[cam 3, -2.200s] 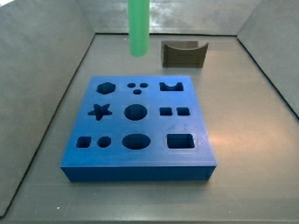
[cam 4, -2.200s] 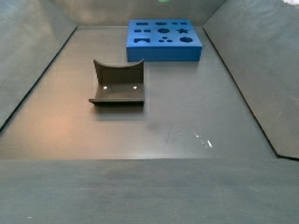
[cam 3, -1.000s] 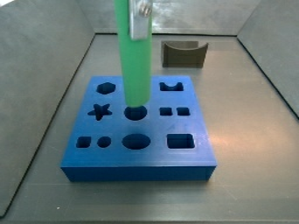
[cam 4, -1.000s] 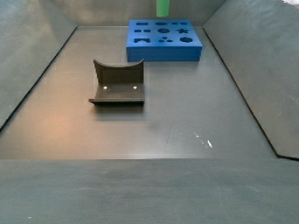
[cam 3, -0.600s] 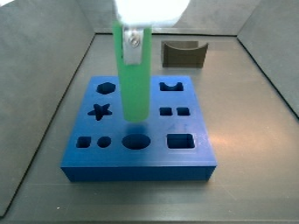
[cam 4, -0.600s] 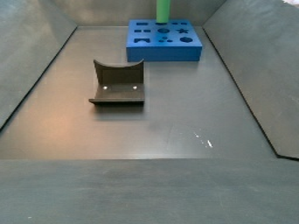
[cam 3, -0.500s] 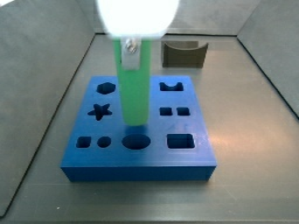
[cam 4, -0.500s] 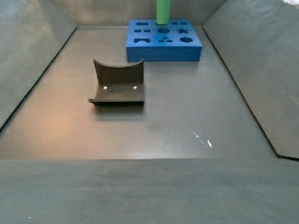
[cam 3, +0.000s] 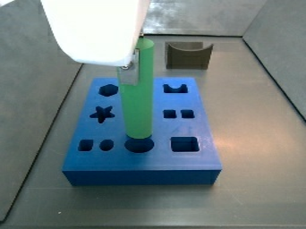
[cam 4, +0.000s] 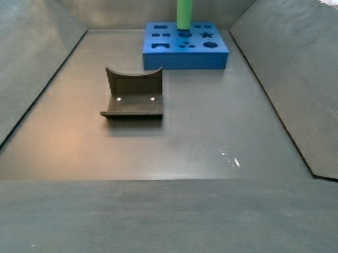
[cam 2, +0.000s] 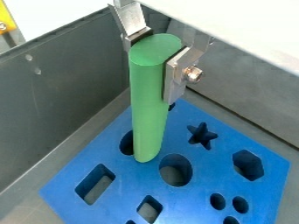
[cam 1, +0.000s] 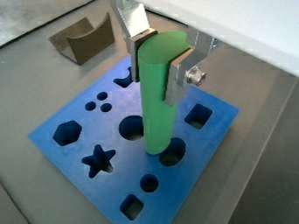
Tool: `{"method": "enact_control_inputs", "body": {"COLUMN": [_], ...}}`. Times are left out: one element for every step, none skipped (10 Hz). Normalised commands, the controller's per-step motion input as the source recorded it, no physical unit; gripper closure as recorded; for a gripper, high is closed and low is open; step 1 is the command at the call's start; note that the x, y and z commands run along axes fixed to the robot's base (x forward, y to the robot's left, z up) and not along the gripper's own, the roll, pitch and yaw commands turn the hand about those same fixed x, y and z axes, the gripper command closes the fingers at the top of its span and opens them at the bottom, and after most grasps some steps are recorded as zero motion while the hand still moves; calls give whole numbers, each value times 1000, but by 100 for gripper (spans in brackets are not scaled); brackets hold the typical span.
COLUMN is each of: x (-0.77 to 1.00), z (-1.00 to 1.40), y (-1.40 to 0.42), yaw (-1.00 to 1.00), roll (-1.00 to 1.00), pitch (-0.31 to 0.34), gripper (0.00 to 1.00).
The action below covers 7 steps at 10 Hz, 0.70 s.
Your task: Insert the oval object.
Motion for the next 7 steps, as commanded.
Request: {"method": "enact_control_inputs", "body": {"x": [63,209,137,94,0,0,-117], "z": [-46,-74,-6,0,-14,0,0], "y": [-157,-286,-274,-234,-74,0,0], "yaw": [0,0,69,69,0,0,-57], "roll": [14,0,-46,-73,-79,-116,-120], "pitch": [17,100,119,106,51,33,0], "gripper": [100,100,100,100,100,100,100]}}
